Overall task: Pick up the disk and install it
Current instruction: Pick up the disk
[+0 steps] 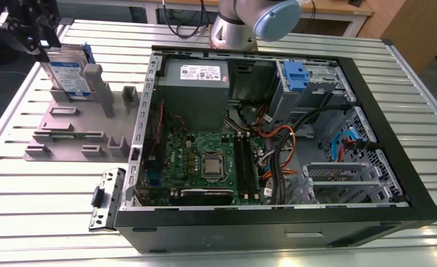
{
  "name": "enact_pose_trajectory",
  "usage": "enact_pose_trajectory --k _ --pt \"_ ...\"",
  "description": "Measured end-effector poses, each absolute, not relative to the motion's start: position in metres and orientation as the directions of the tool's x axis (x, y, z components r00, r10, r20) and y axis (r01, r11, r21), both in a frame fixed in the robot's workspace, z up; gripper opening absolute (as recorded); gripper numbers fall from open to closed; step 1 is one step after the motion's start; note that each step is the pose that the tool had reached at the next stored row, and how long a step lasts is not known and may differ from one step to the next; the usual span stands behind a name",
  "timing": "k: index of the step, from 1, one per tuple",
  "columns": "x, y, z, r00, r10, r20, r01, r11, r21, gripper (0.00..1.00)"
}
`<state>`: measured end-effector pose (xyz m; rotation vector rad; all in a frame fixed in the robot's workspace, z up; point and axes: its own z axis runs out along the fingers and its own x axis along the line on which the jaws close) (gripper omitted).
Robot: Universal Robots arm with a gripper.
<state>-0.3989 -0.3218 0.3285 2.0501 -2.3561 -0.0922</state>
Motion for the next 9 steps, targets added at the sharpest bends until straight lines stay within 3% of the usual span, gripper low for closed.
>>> enact_pose_trajectory --k 9 --pt "-0.404 -0.309 0.328 -0.128 -0.991 -0.026 -0.990 0.126 0.056 0.53"
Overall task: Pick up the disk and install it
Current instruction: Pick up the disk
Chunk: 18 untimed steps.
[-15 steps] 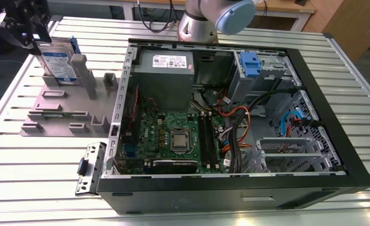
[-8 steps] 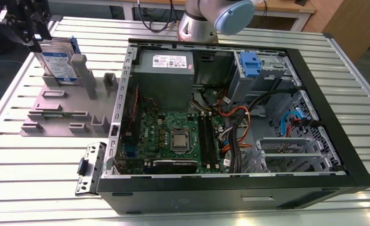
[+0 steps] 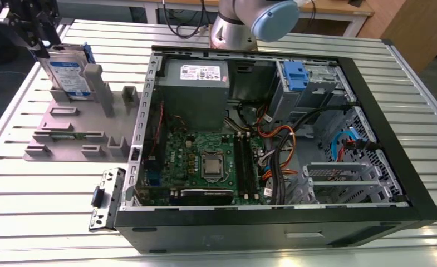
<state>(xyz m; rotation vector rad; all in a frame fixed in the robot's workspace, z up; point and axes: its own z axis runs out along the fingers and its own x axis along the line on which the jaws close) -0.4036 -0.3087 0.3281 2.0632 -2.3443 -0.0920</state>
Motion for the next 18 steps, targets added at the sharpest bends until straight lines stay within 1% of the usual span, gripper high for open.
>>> enact_pose_trajectory --k 9,18 --pt "-0.409 -0.297 0.327 -0.110 -0.994 -0.026 -0.993 0.108 0.055 0.53" --pt "-0.411 -0.296 0.325 -0.044 -0.999 -0.026 -0.998 0.042 0.055 0.53"
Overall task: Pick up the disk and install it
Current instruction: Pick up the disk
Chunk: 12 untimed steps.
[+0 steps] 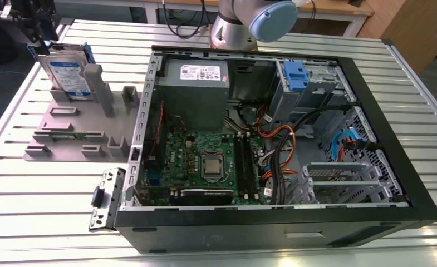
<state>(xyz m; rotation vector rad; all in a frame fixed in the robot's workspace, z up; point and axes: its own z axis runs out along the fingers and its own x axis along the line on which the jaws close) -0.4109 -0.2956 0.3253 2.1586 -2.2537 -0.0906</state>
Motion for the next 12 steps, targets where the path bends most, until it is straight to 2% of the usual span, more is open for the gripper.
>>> enact_pose_trajectory --k 12 --pt "-0.4112 -0.2956 0.3205 -0.026 -0.999 -0.025 -0.998 0.025 0.056 0.53"
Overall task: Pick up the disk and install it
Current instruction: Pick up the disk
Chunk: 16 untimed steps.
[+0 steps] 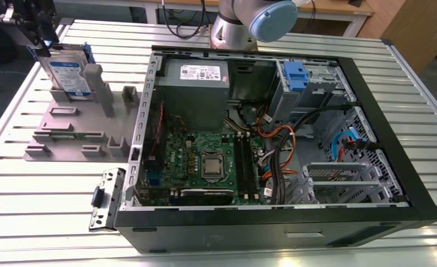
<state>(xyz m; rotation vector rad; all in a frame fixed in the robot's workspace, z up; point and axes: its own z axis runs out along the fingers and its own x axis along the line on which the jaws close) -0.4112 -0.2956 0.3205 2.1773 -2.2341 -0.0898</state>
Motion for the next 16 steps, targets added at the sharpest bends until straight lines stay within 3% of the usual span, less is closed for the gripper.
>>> enact_pose_trajectory --k 4,16 --pt "-0.4114 -0.2956 0.3202 -0.026 -0.999 -0.026 -0.999 0.025 0.023 0.53" --pt "-0.4149 -0.2950 0.3175 -0.015 -1.000 -0.026 -1.000 0.015 0.013 0.53"
